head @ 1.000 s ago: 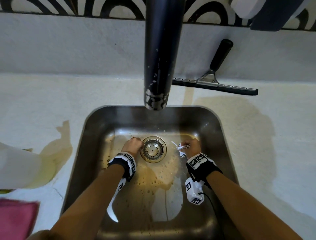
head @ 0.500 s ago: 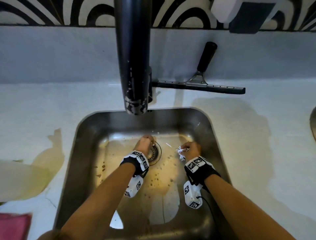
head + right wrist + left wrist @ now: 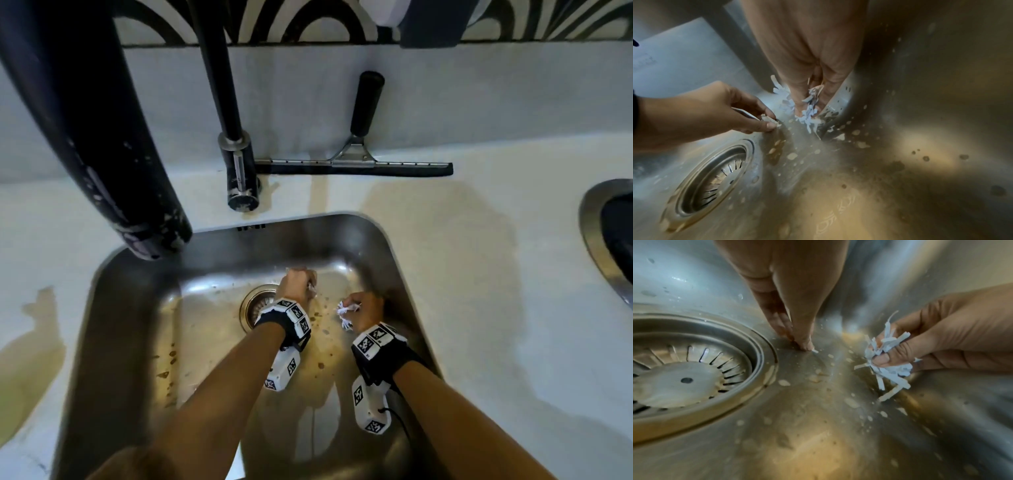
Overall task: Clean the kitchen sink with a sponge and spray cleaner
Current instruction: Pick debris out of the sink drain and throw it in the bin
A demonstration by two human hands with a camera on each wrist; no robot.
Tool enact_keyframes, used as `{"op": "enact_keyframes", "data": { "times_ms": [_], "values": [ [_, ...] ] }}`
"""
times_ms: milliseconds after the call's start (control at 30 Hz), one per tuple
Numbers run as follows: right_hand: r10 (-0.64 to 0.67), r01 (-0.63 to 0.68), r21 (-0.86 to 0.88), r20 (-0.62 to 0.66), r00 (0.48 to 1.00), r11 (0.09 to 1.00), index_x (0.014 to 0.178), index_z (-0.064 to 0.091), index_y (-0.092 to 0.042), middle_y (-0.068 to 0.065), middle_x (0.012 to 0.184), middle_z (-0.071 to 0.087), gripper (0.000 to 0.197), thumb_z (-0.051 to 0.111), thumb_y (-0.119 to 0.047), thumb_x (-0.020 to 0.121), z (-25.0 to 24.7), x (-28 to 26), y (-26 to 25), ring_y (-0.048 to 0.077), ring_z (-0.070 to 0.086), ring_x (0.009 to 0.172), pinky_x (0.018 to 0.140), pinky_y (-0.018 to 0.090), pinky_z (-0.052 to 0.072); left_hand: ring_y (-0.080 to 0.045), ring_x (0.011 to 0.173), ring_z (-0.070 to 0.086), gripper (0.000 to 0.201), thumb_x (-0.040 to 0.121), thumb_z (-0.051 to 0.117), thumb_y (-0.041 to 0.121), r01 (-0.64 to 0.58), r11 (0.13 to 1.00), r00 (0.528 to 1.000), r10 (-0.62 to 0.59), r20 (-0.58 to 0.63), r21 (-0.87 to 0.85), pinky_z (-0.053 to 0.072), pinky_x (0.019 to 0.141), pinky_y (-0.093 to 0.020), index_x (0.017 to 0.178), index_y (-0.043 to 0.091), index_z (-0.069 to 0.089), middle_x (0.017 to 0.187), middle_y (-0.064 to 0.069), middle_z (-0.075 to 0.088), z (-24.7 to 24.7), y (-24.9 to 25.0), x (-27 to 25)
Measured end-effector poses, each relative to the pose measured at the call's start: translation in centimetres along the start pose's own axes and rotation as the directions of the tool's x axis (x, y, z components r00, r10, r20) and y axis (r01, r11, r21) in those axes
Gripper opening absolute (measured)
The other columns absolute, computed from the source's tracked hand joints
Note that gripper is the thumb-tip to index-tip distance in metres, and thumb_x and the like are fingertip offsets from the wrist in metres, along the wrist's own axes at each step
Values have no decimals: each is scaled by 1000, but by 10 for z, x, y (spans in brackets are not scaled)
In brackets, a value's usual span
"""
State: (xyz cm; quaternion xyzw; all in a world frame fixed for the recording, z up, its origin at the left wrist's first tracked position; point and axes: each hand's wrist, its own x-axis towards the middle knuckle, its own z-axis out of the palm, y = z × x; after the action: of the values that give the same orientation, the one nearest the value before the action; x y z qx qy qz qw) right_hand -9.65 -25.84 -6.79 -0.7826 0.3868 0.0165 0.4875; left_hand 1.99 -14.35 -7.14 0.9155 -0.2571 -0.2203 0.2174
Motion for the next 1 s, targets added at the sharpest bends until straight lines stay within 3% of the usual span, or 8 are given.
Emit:
{"op": "enact_keyframes", "data": {
  "times_ms": [100,233,467,667,733,800,867,1000],
  "values": [
    [-17,17,-6,-19,1000,1000,78,69,11,11,80,59,9,71,13,70,1,-2,1,20,54,77,70,30,50,-23,107,60,20,84,66,15,-5,980,1000,9,-16,201,44,92,-32,100,25,69,113,-1,65,-4,2,-2],
    [-24,24,25,7,1000,999,75,69,11,14,73,57,9,63,17,74,3,-2,-1,23,55,72,42,11,39,-21,111,54,20,90,57,17,16,941,1000,-13,-11,338,33,96,-35,104,28,66,112,1,63,0,3,-7],
    [-34,35,-27,21,999,999,73,70,10,9,76,58,7,67,16,72,1,-7,-5,18,54,75,47,4,36,-31,125,44,36,90,49,8,-20,921,992,-32,126,389,32,105,-47,126,10,44,130,-11,51,8,8,-15],
    [63,-62,58,-16,998,996,64,63,-2,8,72,57,25,62,20,75,-4,-10,-10,16,51,54,35,5,37,-28,113,52,28,92,49,4,4,986,994,-23,108,169,38,88,-23,120,4,50,126,-16,49,0,-3,-29],
    [74,-75,45,20,997,996,76,67,3,2,68,54,15,61,16,79,-10,-14,-14,11,48,54,37,4,37,-26,111,53,24,94,47,5,49,993,997,-56,59,108,37,83,-23,116,6,57,124,-15,52,-8,-4,-37],
    [93,-96,24,101,991,995,109,61,-2,0,88,52,27,58,9,85,-15,-21,-20,15,50,77,47,3,41,-27,109,56,24,92,48,4,114,993,993,-115,26,32,40,85,-24,111,5,62,119,-16,58,-19,0,-49],
    [85,-84,-11,144,986,996,120,55,-9,-4,102,45,35,57,3,87,-18,-28,-25,10,43,92,50,8,37,-29,103,61,26,88,47,3,141,989,990,-141,14,-35,43,85,-27,104,4,67,110,-16,65,-29,6,-62],
    [-22,28,-63,105,994,998,76,74,0,9,73,66,19,58,10,81,-25,-48,-38,16,49,78,48,8,37,-30,95,64,26,85,50,3,163,985,987,-163,16,-63,50,83,-32,98,11,71,100,-14,70,-38,20,-89]
  ]
}}
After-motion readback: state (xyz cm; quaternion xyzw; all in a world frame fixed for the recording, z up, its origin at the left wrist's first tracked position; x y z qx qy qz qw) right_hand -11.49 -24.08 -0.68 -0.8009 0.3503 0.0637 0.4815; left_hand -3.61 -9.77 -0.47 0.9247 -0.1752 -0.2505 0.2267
